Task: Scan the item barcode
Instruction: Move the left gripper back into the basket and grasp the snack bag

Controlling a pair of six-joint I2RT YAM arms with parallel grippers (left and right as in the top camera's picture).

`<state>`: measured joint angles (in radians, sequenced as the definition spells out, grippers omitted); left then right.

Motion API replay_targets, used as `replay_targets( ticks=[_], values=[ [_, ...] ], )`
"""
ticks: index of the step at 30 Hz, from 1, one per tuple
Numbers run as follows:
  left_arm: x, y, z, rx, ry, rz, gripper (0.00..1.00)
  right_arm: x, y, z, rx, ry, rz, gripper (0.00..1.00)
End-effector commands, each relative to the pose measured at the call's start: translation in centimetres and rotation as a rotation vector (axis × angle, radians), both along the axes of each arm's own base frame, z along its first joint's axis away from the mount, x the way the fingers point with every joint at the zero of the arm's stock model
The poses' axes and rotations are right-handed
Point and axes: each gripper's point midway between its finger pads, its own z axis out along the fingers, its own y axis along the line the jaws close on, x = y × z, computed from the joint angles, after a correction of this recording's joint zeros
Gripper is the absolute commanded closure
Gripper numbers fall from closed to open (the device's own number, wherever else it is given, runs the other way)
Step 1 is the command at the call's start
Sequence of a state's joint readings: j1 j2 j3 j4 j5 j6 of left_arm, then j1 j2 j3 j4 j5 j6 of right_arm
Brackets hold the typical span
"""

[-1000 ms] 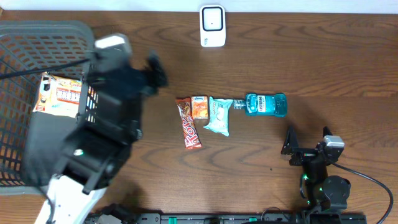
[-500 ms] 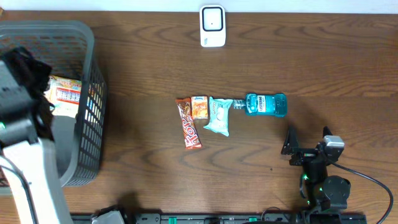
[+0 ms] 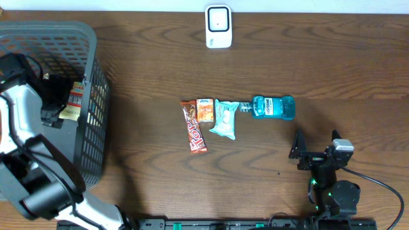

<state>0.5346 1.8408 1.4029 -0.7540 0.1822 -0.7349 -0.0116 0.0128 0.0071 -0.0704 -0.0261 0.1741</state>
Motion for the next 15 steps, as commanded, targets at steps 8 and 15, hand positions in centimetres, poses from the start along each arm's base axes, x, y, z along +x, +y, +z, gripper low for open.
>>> replay_targets(
  ticks=[8, 15],
  values=[
    [0.2, -1.3, -8.8, -0.109, 0.149, -0.007, 0.02, 0.0, 0.0, -0.1, -0.011, 0.002, 0.0, 0.01],
    [-2.8, -2.8, -11.0, -0.161, 0.302, -0.06, 0.92, 0.0, 0.0, -0.1, -0.012, 0.002, 0.0, 0.01]
  ],
)
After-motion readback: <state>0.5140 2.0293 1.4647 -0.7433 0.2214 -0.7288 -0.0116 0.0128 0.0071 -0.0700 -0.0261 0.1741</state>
